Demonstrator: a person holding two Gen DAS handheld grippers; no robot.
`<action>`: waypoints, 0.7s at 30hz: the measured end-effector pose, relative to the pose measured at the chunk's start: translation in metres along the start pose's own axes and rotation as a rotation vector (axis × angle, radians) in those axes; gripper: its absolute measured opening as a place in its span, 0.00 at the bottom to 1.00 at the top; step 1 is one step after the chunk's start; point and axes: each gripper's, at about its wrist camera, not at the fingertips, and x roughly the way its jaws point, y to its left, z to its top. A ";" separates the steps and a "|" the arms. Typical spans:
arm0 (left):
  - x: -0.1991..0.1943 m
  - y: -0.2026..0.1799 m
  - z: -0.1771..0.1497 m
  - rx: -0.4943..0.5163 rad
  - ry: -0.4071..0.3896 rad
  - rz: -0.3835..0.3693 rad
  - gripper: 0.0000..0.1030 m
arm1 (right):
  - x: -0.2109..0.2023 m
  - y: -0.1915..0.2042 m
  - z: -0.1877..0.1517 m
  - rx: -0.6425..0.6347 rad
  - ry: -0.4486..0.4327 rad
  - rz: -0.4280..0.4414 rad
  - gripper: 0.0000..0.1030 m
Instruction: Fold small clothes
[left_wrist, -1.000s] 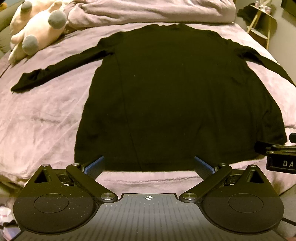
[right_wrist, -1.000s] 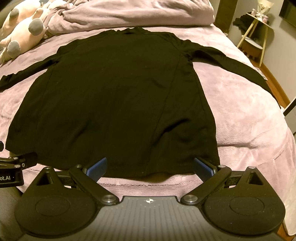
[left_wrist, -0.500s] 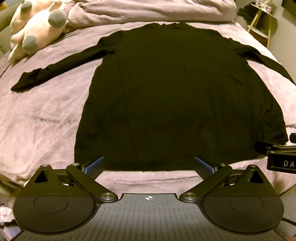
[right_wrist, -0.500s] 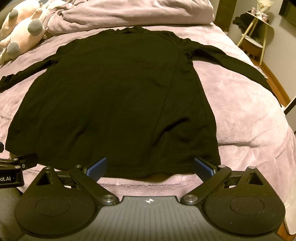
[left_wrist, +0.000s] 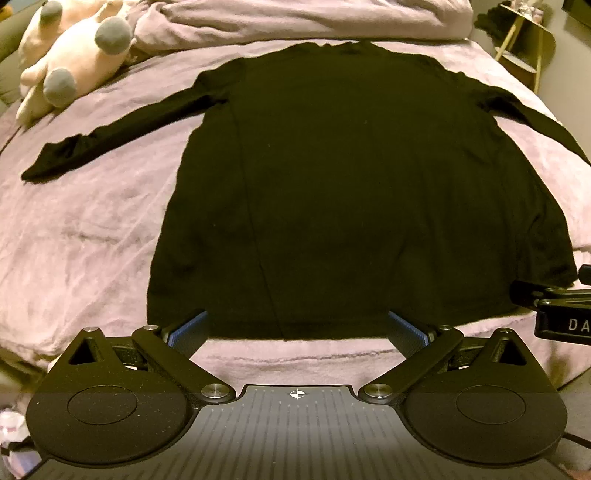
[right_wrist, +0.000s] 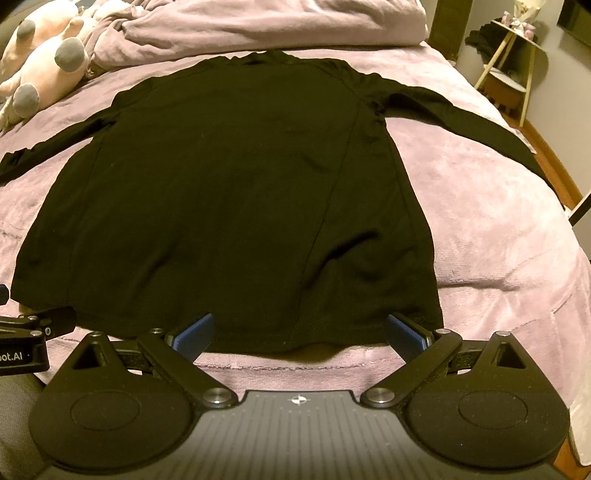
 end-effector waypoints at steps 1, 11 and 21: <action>0.000 0.000 0.000 0.000 0.002 0.000 1.00 | 0.001 0.000 0.000 0.001 0.001 0.001 0.96; 0.005 -0.002 0.002 0.008 0.018 0.006 1.00 | 0.005 -0.003 0.000 0.013 0.012 0.022 0.96; 0.011 -0.003 0.005 0.010 0.033 0.004 1.00 | 0.009 -0.013 0.000 0.054 -0.010 0.095 0.96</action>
